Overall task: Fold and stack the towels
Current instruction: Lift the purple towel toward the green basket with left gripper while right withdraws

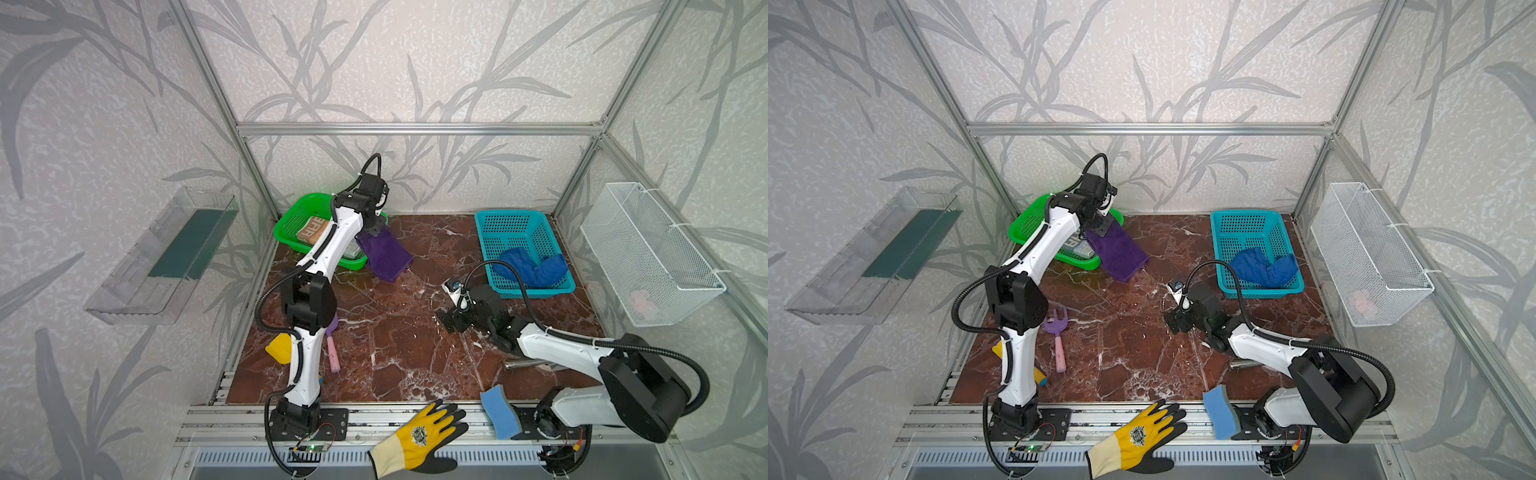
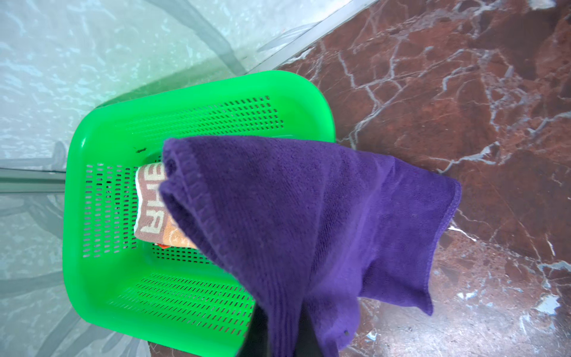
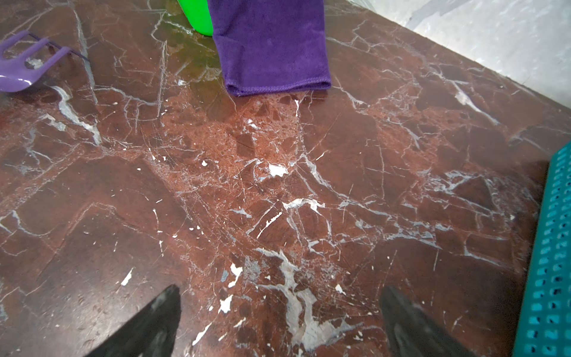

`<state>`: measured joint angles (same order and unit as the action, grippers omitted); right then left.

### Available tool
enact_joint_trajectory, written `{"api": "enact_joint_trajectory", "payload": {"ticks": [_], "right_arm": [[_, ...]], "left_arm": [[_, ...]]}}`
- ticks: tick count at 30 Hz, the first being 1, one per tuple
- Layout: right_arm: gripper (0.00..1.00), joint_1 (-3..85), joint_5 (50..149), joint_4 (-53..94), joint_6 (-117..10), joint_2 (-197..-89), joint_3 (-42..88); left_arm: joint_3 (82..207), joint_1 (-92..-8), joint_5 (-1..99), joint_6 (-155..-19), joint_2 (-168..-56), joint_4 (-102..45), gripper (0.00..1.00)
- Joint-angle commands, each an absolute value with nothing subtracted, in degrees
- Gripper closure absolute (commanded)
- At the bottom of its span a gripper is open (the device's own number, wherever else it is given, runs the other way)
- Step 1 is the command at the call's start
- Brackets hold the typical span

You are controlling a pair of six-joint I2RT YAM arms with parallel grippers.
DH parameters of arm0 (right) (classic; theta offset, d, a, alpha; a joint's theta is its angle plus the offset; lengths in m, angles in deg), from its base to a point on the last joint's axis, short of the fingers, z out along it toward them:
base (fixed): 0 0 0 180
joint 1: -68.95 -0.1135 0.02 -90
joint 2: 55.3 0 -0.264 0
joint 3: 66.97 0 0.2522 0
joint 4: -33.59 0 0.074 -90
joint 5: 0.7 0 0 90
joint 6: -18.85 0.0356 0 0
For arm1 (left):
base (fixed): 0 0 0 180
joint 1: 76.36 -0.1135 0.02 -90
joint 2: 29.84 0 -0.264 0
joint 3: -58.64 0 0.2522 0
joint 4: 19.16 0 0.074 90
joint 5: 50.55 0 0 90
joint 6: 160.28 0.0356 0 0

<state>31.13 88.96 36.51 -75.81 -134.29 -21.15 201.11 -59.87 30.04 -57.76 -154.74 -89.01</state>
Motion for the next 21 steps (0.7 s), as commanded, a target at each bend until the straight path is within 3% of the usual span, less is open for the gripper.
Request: {"api": "enact_joint_trajectory", "payload": {"ticks": [1, 21], "right_arm": [[0.01, 31.23, 89.82, 37.93, -76.84, -135.75, -18.78], [0.01, 31.08, 93.58, 39.75, -75.89, -142.66, -15.38]], "left_arm": [[206.34, -62.59, 30.75, -55.95, -157.31, -95.69, 1.00], [209.90, -74.50, 26.52, -50.77, -164.74, -85.35, 1.00]]}}
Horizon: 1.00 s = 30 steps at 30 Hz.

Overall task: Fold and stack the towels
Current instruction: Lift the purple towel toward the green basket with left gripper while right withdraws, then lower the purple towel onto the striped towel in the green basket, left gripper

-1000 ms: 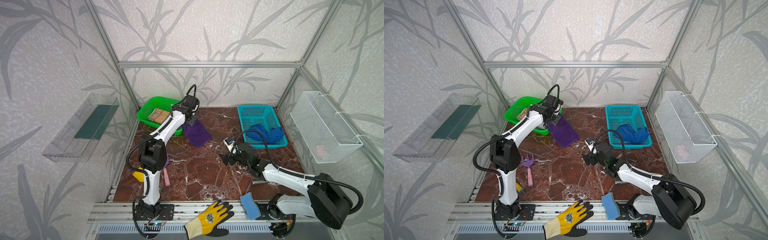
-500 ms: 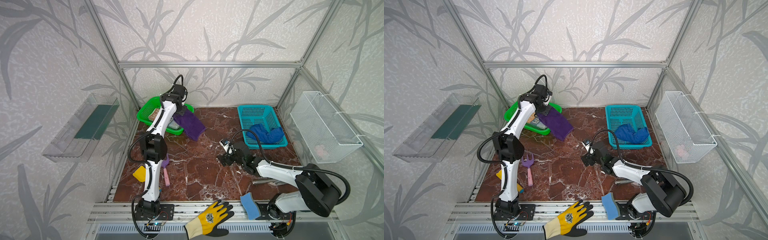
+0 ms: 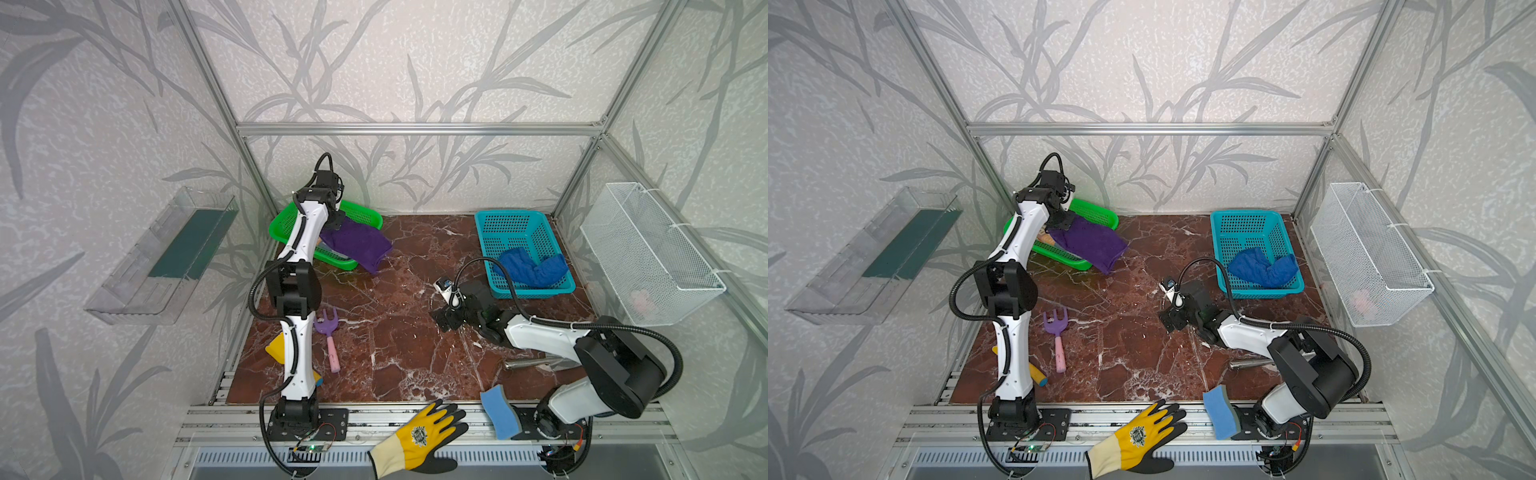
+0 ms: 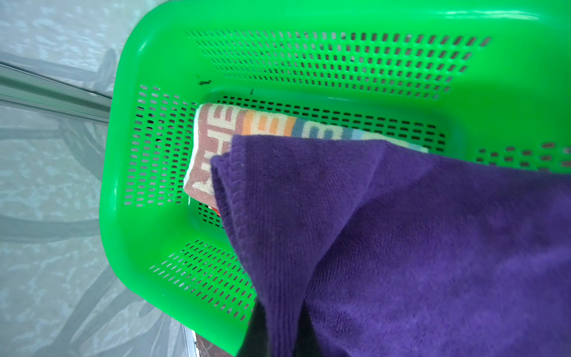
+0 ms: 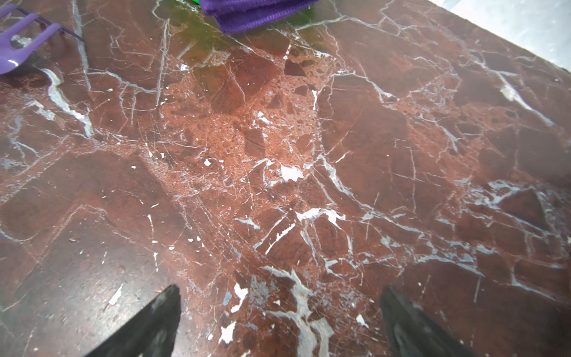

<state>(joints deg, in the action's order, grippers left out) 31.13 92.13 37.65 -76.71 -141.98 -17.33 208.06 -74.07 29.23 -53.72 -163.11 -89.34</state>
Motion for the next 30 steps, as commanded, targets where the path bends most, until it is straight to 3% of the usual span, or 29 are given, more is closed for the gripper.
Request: {"api": "enact_joint_trajectory", "payload": {"ticks": [1, 30], "right_arm": [[0.01, 31.05, 93.83, 39.94, -75.81, -142.75, -15.45], [0.01, 25.82, 91.82, 35.93, -78.71, -148.82, -8.88]], "left_arm": [[209.86, -74.73, 25.72, -50.39, -165.20, -84.03, 1.00], [209.95, -78.56, 15.16, -39.34, -173.87, -65.44, 1.00]]}}
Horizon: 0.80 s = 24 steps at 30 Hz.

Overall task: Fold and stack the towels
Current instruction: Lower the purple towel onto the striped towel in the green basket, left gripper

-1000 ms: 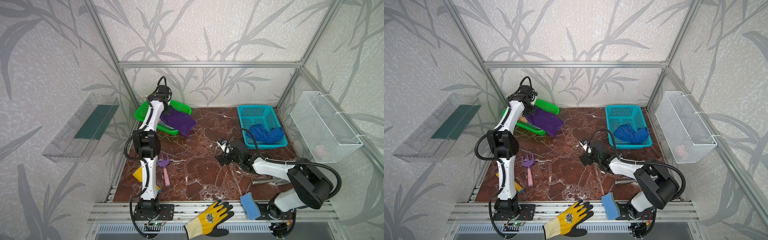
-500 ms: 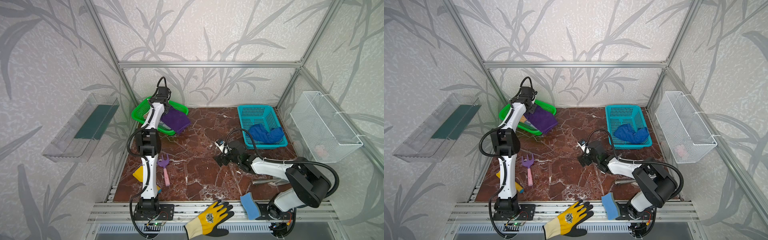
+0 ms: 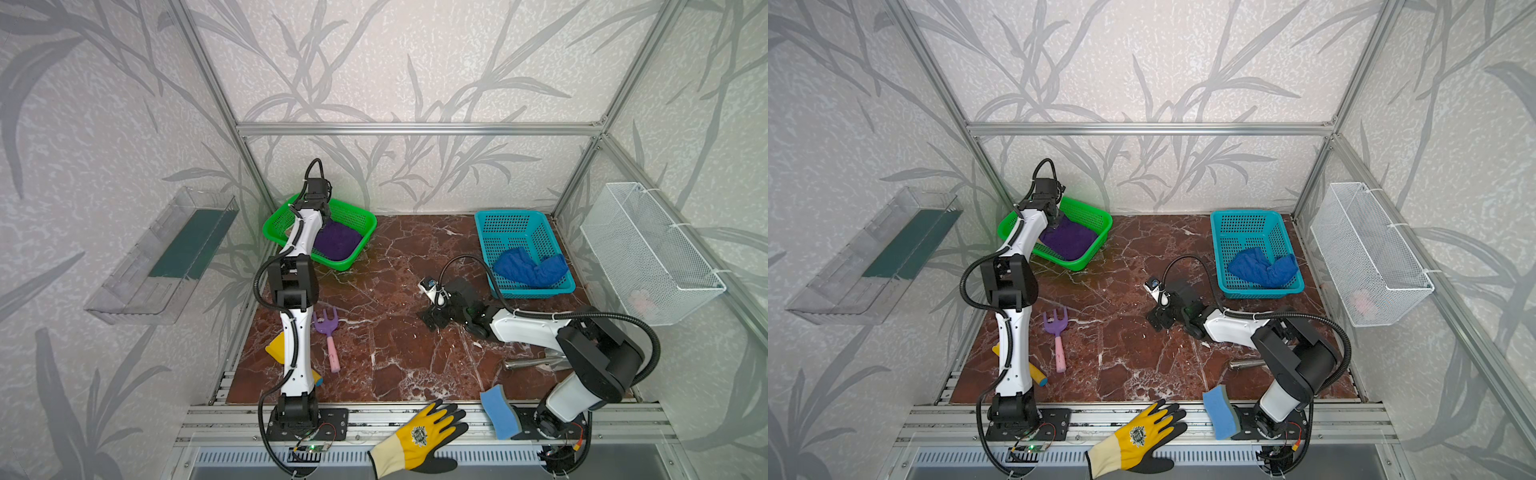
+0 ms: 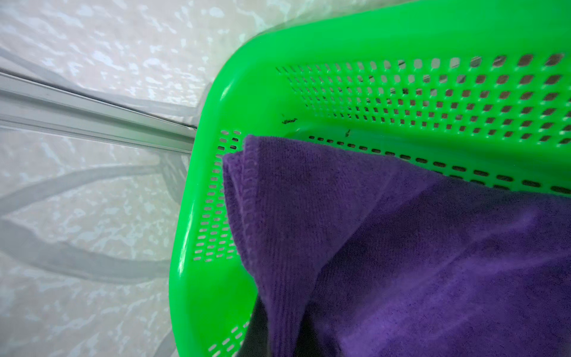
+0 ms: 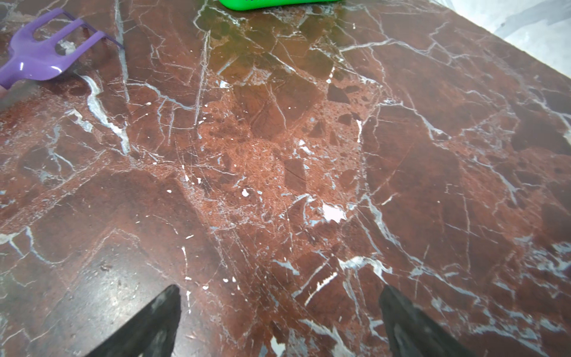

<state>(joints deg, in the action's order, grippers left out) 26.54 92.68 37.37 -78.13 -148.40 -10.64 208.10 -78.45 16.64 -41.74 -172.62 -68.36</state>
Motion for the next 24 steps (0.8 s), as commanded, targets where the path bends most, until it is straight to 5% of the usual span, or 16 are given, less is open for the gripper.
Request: {"api": "enact_joint_trajectory", "payload": {"ticks": [1, 7, 13, 14, 24], "right_arm": [[0.01, 25.52, 91.55, 35.62, -78.88, -148.83, -8.65], [0.01, 24.49, 90.53, 34.92, -79.54, -148.73, -8.19], [0.01, 23.71, 90.18, 34.77, -79.69, -148.91, -7.96], [0.01, 23.62, 90.09, 34.83, -79.76, -148.90, -8.03], [0.01, 23.07, 90.07, 36.91, -79.50, -148.43, -9.08]], "left_arm": [[209.97, -78.64, 14.94, -39.47, -174.13, -65.03, 1.00], [210.89, -79.01, 11.55, -39.35, -175.86, -64.24, 0.95], [210.92, -79.16, 6.07, -37.64, -177.07, -60.84, 0.39], [211.01, -79.18, 5.74, -37.48, -176.97, -60.41, 0.03], [213.78, -79.69, 6.66, -38.42, -173.03, -62.36, 0.01]]}}
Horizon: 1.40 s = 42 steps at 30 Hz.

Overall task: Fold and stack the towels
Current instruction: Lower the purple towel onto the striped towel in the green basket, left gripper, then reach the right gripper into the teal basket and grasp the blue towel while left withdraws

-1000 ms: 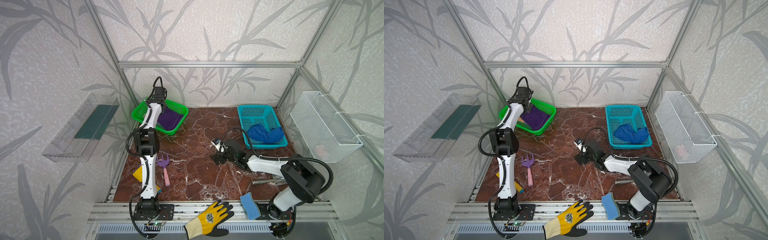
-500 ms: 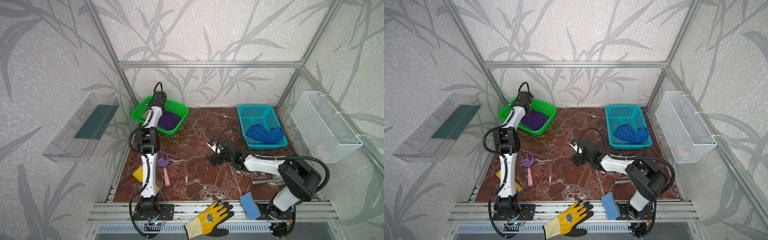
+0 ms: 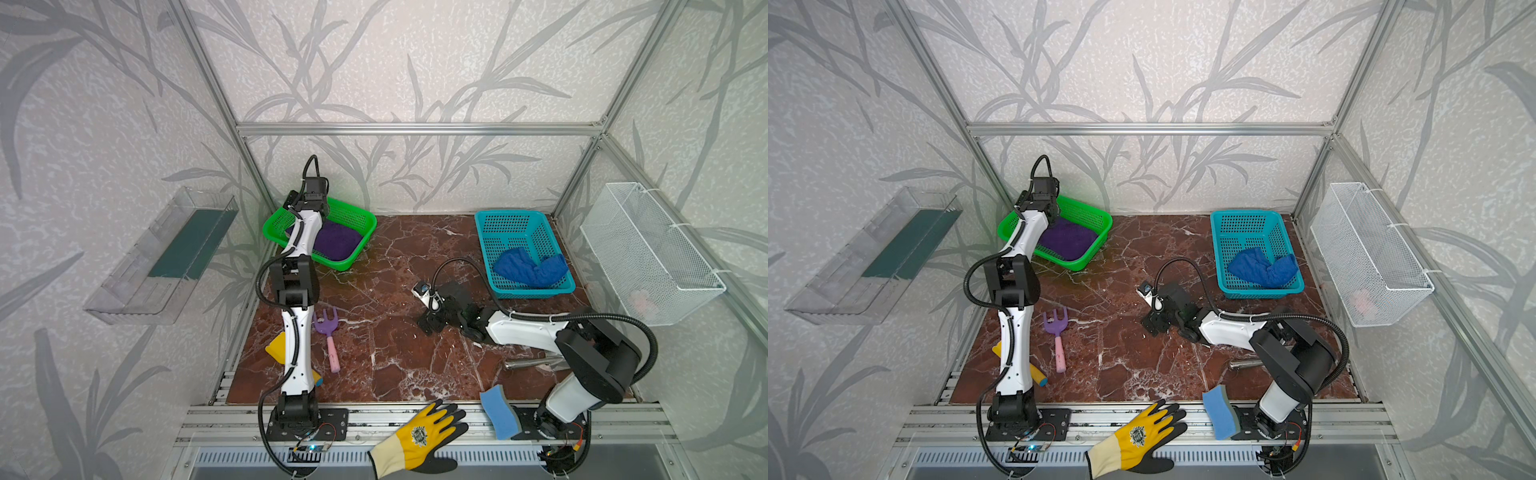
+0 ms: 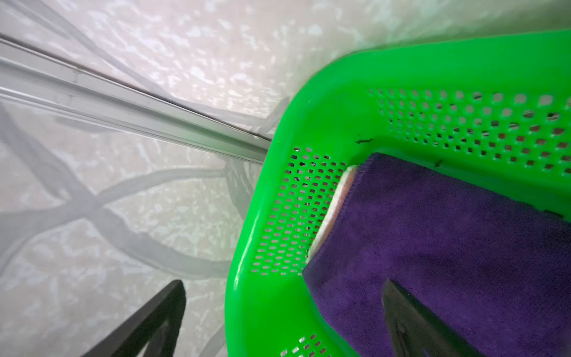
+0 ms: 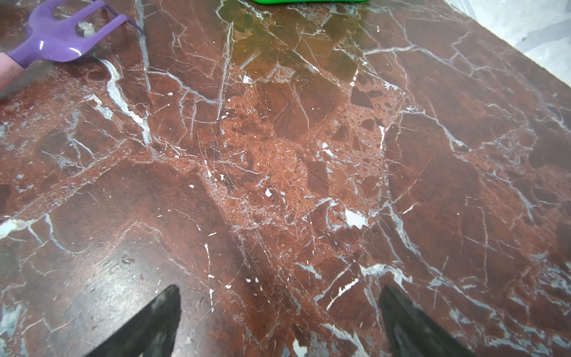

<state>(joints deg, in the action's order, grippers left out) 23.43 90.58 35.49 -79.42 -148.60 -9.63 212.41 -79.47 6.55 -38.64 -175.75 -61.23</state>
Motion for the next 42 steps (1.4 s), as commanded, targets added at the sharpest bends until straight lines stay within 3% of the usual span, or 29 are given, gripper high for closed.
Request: {"api": "enact_joint_trajectory", "payload": {"ticks": [1, 9, 17, 24, 34, 42], "right_arm": [[0.01, 23.07, 89.87, 37.09, -79.54, -148.25, -9.17], [0.01, 23.07, 87.22, 32.50, -78.05, -147.50, -5.75], [0.01, 23.10, 80.26, 19.25, -73.84, -144.97, 0.51], [0.01, 26.40, 75.74, 6.21, -70.83, -139.98, 7.54], [0.01, 41.93, 73.47, -0.94, -67.11, -135.30, 10.08], [0.01, 55.32, 71.58, -3.52, -66.56, -137.28, 12.16]], "left_arm": [[213.79, -79.62, 7.67, -39.69, -172.04, -63.59, 0.01], [205.62, -76.33, 23.64, -50.99, -160.50, -73.26, 0.01], [194.02, -66.23, 21.14, -56.40, -152.78, -76.54, 0.01], [184.83, -57.12, 31.32, -67.42, -146.52, -78.20, 0.01], [149.03, -44.28, 33.08, -84.12, -127.54, -49.73, 0.01], [142.36, -34.99, 32.89, -81.69, -126.27, -50.04, 0.01]]}}
